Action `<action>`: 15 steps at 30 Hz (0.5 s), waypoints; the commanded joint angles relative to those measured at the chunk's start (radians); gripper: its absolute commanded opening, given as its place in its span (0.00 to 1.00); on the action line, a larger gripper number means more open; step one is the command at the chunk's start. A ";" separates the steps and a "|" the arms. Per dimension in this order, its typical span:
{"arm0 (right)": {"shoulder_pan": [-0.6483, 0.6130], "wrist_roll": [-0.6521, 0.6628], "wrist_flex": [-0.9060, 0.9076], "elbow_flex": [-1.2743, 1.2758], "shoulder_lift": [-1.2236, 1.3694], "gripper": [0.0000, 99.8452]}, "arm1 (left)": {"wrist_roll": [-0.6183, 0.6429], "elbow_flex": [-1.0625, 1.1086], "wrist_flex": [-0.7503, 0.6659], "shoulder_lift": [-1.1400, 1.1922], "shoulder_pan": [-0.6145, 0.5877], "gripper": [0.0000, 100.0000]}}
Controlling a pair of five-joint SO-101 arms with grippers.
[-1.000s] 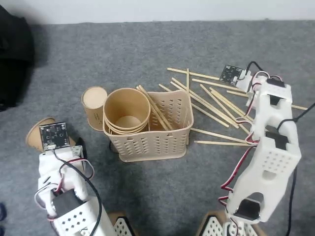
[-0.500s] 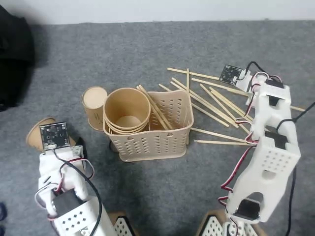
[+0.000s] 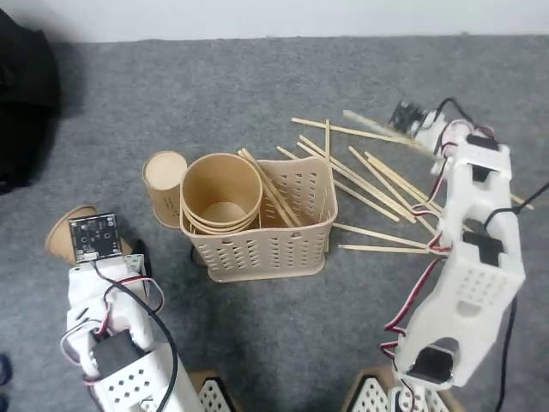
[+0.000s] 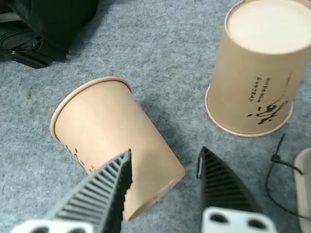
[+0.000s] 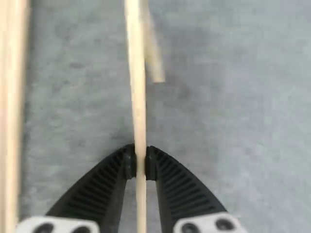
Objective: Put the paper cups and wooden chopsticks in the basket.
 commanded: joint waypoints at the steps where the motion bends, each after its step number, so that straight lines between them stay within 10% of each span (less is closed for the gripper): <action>1: 0.010 -0.107 -0.025 -0.020 -0.145 0.01 | 0.008 -0.005 -0.028 -0.011 0.003 0.21; 15: 0.022 -0.674 -0.016 0.011 -0.440 0.01 | 0.008 -0.005 -0.025 -0.011 0.003 0.21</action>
